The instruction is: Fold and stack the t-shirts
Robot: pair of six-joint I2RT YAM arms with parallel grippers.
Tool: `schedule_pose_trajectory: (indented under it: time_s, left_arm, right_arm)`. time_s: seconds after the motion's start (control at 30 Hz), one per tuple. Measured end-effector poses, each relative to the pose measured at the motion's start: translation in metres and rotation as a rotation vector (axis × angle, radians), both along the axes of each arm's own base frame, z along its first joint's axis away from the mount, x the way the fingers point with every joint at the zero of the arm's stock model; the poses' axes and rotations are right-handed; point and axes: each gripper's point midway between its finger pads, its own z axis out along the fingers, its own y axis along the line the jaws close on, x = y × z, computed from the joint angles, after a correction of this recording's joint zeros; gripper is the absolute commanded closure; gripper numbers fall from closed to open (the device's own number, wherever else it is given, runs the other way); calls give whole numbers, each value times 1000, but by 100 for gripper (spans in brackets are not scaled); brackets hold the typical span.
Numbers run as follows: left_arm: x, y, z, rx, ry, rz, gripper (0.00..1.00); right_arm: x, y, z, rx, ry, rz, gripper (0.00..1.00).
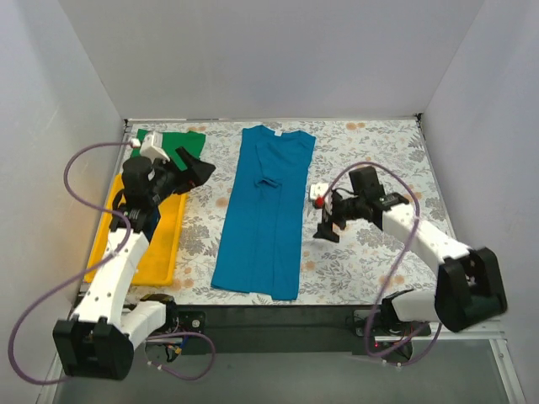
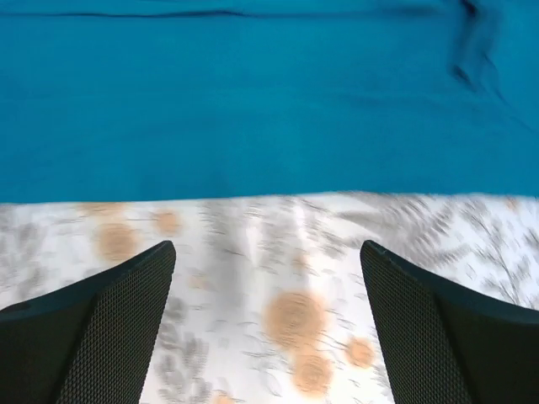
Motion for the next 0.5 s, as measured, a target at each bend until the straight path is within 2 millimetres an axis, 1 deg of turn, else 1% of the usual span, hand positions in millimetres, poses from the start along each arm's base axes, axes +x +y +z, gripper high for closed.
schedule_pose_trajectory:
  time_s: [0.03, 0.07, 0.1, 0.17, 0.2, 0.27, 0.3, 0.33, 0.4, 0.5]
  left_arm:
    - [-18, 1, 3, -26, -7, -2, 21]
    - [-33, 1, -2, -53, 8, -2, 28]
    - [-48, -1, -13, -87, 47, -9, 30]
    - [-78, -8, -47, -164, 182, -19, 34]
    - [-94, -12, -67, -204, 268, -22, 35]
    - [-125, -19, -100, -270, 430, -13, 35]
    - [-139, -22, -111, -295, 495, -5, 36]
    - [-152, -25, -117, -317, 547, 3, 36]
    - [-170, -29, -117, -355, 606, 9, 36]
    - [-187, -28, -117, -378, 686, 48, 36]
  right_arm:
    - [-22, 6, 4, -2, -71, 74, 2]
    - [-48, 16, 8, 3, -110, 157, 2]
    - [-61, 23, 10, 13, -116, 210, 2]
    - [-82, 41, 13, 27, -130, 317, 2]
    - [-92, 48, 8, 10, -132, 356, 2]
    - [-122, 60, -1, -10, -138, 455, 2]
    - [-140, 66, -3, -17, -129, 508, 2]
    - [-155, 71, -4, -21, -130, 557, 2]
    - [-165, 76, -6, -44, -154, 589, 2]
    - [-170, 78, -14, -113, -202, 602, 2]
